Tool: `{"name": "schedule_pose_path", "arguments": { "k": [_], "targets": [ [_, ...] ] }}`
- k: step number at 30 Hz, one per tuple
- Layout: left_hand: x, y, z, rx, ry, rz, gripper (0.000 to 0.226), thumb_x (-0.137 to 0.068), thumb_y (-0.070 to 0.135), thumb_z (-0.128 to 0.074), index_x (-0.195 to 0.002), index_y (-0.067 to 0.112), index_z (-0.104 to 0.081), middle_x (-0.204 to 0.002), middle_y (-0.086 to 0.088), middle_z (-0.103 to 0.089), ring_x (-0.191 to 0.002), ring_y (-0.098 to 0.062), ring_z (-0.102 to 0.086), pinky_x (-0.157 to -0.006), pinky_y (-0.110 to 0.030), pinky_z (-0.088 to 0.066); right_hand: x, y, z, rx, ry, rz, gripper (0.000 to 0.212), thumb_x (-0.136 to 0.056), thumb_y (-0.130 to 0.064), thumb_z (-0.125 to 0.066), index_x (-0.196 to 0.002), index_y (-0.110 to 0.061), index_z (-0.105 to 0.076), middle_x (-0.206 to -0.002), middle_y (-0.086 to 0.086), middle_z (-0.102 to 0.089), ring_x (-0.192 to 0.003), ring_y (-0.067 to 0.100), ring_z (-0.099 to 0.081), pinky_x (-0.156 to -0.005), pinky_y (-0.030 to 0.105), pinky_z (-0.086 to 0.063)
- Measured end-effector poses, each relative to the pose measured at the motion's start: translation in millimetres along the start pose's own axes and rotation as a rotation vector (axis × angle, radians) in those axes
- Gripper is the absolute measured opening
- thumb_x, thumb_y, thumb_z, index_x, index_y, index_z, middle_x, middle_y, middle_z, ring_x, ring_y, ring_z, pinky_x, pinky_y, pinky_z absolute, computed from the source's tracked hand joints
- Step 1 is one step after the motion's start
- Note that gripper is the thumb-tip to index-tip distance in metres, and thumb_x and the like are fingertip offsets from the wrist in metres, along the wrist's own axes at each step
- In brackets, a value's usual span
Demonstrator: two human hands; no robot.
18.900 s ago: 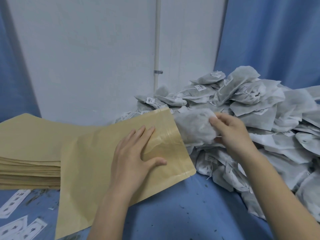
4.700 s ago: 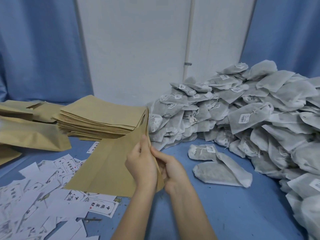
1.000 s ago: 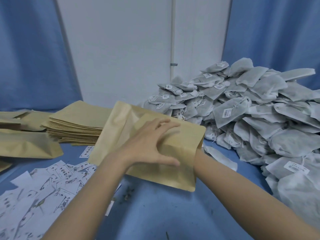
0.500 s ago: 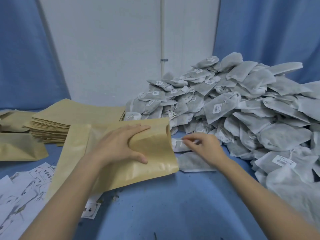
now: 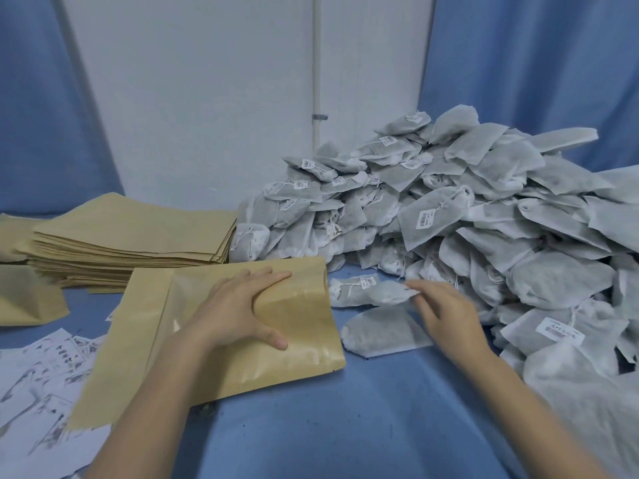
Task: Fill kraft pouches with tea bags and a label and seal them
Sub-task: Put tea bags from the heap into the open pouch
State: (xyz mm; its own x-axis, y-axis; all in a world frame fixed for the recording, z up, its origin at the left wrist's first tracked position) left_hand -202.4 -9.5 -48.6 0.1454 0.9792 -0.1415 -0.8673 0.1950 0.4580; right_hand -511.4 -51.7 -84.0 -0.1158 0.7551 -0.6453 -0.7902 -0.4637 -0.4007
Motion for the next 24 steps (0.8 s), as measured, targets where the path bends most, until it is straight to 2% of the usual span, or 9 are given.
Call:
{"name": "schedule_pose_path", "arguments": {
  "k": [3,7,10,12,14,16,18,22,24],
  "targets": [
    [1,1,1,0.089,0.015,-0.023,0.103,-0.038,0.050,-0.090,-0.117,0.072,-0.027,-0.151,0.019,-0.030,-0.143,-0.011,-0.021,-0.117,-0.039,-0.018,-9,-40,-6,-0.068,-0.011,0.220,0.033,-0.074,0.007,-0.067,-0.098,-0.014,-0.073,-0.086,0.000,-0.070,-0.085,0.024,-0.062,-0.074,0.021,-0.043],
    [4,4,3,0.164,0.062,-0.061,0.101,-0.035,0.050,-0.090,-0.112,0.077,-0.031,-0.146,0.023,-0.036,-0.136,0.000,-0.029,-0.113,-0.028,-0.025,-14,-96,-30,-0.250,0.018,0.334,0.015,-0.075,-0.003,-0.065,-0.087,-0.007,-0.073,-0.082,0.003,-0.069,-0.081,0.015,-0.056,-0.072,0.019,-0.043],
    [7,3,4,0.148,0.035,-0.099,0.104,-0.035,0.049,-0.091,-0.116,0.074,-0.030,-0.149,0.021,-0.033,-0.138,0.002,-0.024,-0.112,-0.022,-0.021,-23,-116,-51,-0.355,-0.515,0.171,0.012,-0.089,-0.004,-0.051,-0.094,0.000,-0.062,-0.092,0.015,-0.062,-0.077,0.015,-0.049,-0.076,0.029,-0.043],
    [8,0,4,0.181,0.022,-0.093,0.100,-0.038,0.047,-0.091,-0.114,0.075,-0.033,-0.147,0.026,-0.033,-0.134,0.008,-0.026,-0.107,-0.015,-0.022,-23,-114,-57,-0.369,-0.762,0.192,0.014,-0.088,-0.008,-0.055,-0.102,-0.005,-0.059,-0.095,0.002,-0.061,-0.082,0.002,-0.052,-0.073,0.013,-0.043],
    [8,-4,4,0.195,0.035,-0.068,0.097,-0.039,0.048,-0.091,-0.111,0.075,-0.034,-0.144,0.029,-0.035,-0.132,0.008,-0.029,-0.105,-0.015,-0.024,-23,-104,-51,-0.525,-0.699,0.186,0.032,-0.083,-0.009,-0.066,-0.114,-0.015,-0.061,-0.115,-0.010,-0.060,-0.106,-0.012,-0.048,-0.088,0.004,-0.037],
    [5,-7,4,0.188,0.053,-0.045,0.097,-0.038,0.049,-0.090,-0.112,0.074,-0.033,-0.142,0.031,-0.036,-0.132,0.006,-0.031,-0.104,-0.018,-0.026,-22,-84,-37,-0.588,-0.491,0.076,0.036,-0.081,-0.013,-0.070,-0.113,-0.029,-0.063,-0.122,-0.022,-0.057,-0.117,-0.010,-0.045,-0.101,0.014,-0.036],
    [3,-9,5,0.186,0.064,-0.029,0.098,-0.038,0.049,-0.090,-0.114,0.072,-0.033,-0.141,0.031,-0.036,-0.131,0.005,-0.032,-0.103,-0.019,-0.027,-17,-56,-26,-0.412,-0.424,0.007,0.032,-0.081,-0.024,-0.069,-0.110,-0.038,-0.062,-0.120,-0.026,-0.056,-0.119,-0.005,-0.045,-0.105,0.026,-0.034],
    [0,-13,2,0.194,0.050,0.001,0.100,-0.038,0.050,-0.090,-0.116,0.071,-0.032,-0.143,0.028,-0.036,-0.134,0.000,-0.032,-0.111,-0.028,-0.028,4,-5,-25,0.107,-0.808,-0.083,0.071,-0.072,-0.054,-0.068,-0.134,-0.049,-0.034,-0.148,-0.007,-0.023,-0.139,0.014,-0.014,-0.114,0.039,-0.013],
    [0,-14,1,0.189,0.040,0.004,0.099,-0.038,0.049,-0.090,-0.116,0.070,-0.033,-0.143,0.027,-0.038,-0.133,0.000,-0.034,-0.111,-0.029,-0.029,10,4,-29,0.152,-0.782,-0.093,0.070,-0.075,-0.051,-0.065,-0.136,-0.050,-0.030,-0.149,-0.006,-0.021,-0.137,0.016,-0.016,-0.113,0.038,-0.016]
  ]
}}
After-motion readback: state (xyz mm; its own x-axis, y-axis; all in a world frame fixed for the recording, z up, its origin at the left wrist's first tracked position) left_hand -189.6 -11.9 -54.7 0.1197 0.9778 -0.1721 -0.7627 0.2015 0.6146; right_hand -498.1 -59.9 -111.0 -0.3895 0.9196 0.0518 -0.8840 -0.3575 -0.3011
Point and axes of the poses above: each hand's wrist, its own x-axis away from the middle knuckle, its own z-axis out of the back of the hand, y = z × x, the point moved 2 cm from there along -x, towards the middle knuckle
